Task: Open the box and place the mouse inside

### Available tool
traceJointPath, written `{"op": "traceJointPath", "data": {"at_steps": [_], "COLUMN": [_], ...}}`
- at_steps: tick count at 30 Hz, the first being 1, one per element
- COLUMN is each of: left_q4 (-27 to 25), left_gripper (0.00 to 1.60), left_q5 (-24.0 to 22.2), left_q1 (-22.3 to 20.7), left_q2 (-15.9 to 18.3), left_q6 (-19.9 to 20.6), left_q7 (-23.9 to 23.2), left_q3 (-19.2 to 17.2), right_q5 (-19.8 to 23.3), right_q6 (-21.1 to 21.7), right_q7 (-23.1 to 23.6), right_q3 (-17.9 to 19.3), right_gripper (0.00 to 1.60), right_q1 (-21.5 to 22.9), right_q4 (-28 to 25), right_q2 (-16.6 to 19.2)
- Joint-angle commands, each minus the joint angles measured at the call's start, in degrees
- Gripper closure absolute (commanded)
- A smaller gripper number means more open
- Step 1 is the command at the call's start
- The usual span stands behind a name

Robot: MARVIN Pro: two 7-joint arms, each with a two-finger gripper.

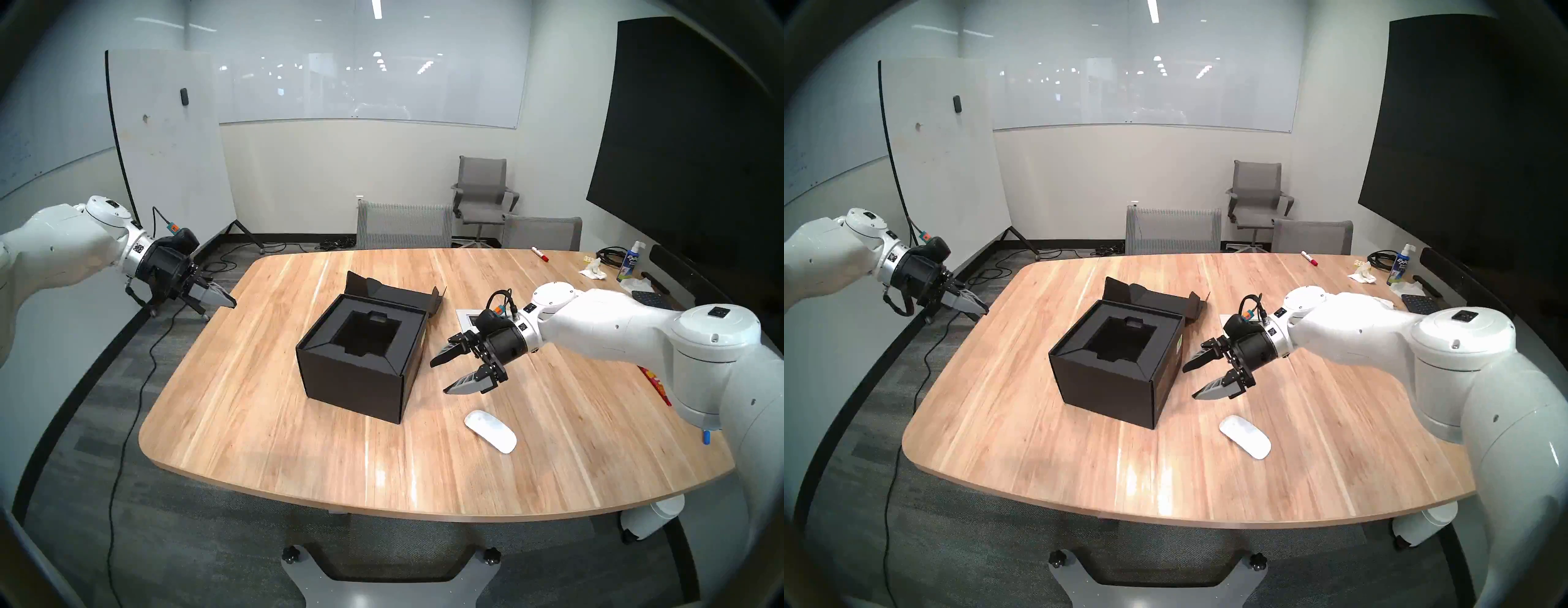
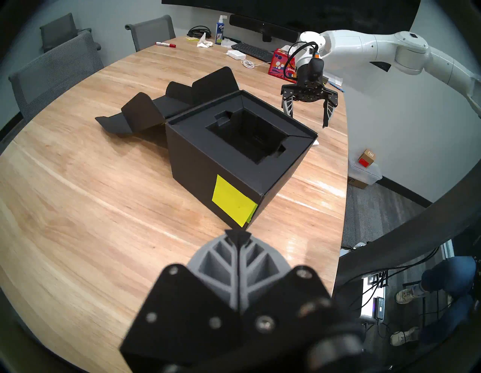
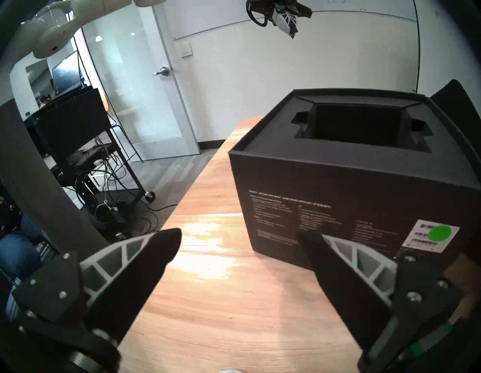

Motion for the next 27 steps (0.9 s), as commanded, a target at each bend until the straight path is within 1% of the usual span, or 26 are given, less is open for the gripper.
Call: {"op": "traceJointPath", "data": {"at_steps": [1, 4, 7, 18, 22, 24, 27], "left_q4": [-0.1, -0.1, -0.1, -0.1, -0.1, -0.1, -0.1], "left_gripper": [1.6, 1.6, 1.6, 1.6, 1.6, 1.6, 1.6], "left_q5": [-0.6, -0.7, -0.8, -1.2, -1.3, -1.4, -1.4], "left_q1": [-1.4, -1.4, -1.5, -1.6, -1.7, -1.7, -1.8], "left_q2": [-0.1, -0.1, -0.1, -0.2, -0.2, -0.3, -0.3], "left_q6": [0.0, 0.0, 0.0, -0.1, -0.1, -0.1, -0.1], "left_q7": [0.0, 0.0, 0.0, 0.0, 0.0, 0.0, 0.0], "left_q3": [0.0, 0.2, 0.3, 0.8, 0.9, 1.0, 1.1], "right_q5": [0.8, 0.9, 0.7, 0.1, -0.2, 0.1, -0.1], "right_q6": [1.2, 1.2, 1.4, 2.2, 2.1, 1.7, 2.3], "right_q7": [0.0, 0.0, -0.5, -2.8, -3.1, -4.2, -6.0], "right_q3": [0.5, 0.8, 0.9, 0.9, 0.9, 1.3, 1.2], "right_gripper": [0.0, 0.0, 0.0, 0.0, 0.0, 0.0, 0.0], "right_q1": [2.0, 2.2, 2.4, 3.0, 3.2, 3.0, 2.9], "right_q4": [-5.0, -7.5, -8.9, -12.8, -13.2, -13.0, -12.5], "right_q2": [4.5, 6.1, 7.0, 9.3, 9.6, 9.9, 10.3]}}
